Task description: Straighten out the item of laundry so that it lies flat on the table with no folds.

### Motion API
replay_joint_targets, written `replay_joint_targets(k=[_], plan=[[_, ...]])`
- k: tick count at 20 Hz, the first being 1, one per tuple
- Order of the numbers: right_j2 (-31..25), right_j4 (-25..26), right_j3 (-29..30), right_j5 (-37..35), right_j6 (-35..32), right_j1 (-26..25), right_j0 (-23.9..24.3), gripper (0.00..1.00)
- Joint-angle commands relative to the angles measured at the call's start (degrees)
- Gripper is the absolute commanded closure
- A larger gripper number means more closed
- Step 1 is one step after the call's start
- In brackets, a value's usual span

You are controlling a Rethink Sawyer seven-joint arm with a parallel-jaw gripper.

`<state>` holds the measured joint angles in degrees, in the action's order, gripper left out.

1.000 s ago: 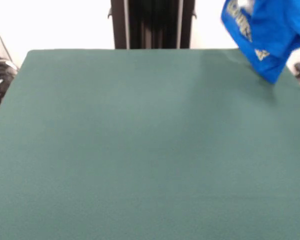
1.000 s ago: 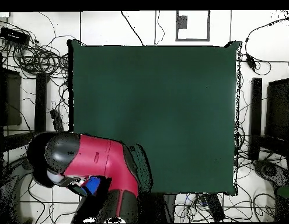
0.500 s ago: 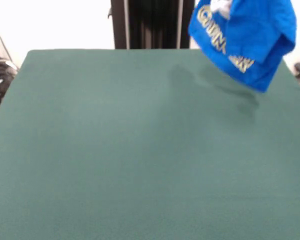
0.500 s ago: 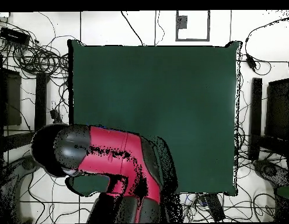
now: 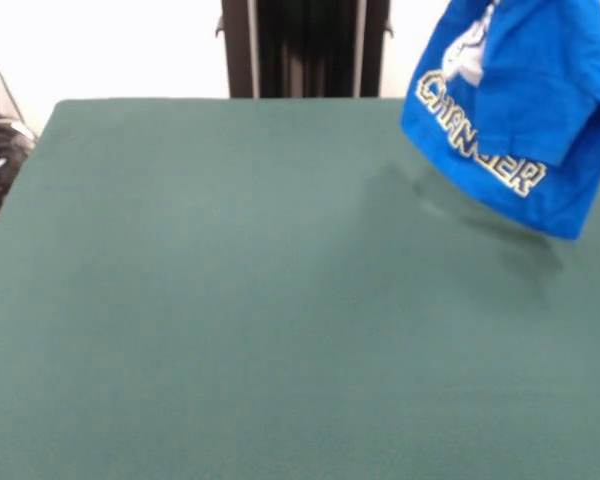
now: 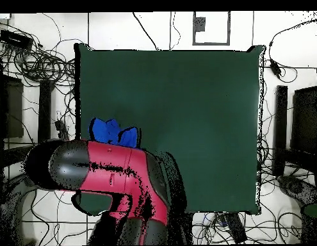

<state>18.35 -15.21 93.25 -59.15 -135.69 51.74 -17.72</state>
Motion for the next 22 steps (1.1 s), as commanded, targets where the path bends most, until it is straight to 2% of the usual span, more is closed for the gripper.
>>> replay_joint_targets(k=[1,6,11,16,22], plan=[[-2.39,0.77,3.38,-6.58,-10.36,-1.5,-0.7,1.0],[-2.86,1.66,1.55,-9.98,-7.05,-1.06,1.52,1.0],[-4.2,4.15,-3.96,-16.0,-0.22,-1.66,7.22,1.0],[-6.98,8.11,-11.24,-22.95,7.86,-3.01,15.0,1.0],[-9.03,15.88,-17.89,-21.96,14.88,-4.34,21.15,1.0]])
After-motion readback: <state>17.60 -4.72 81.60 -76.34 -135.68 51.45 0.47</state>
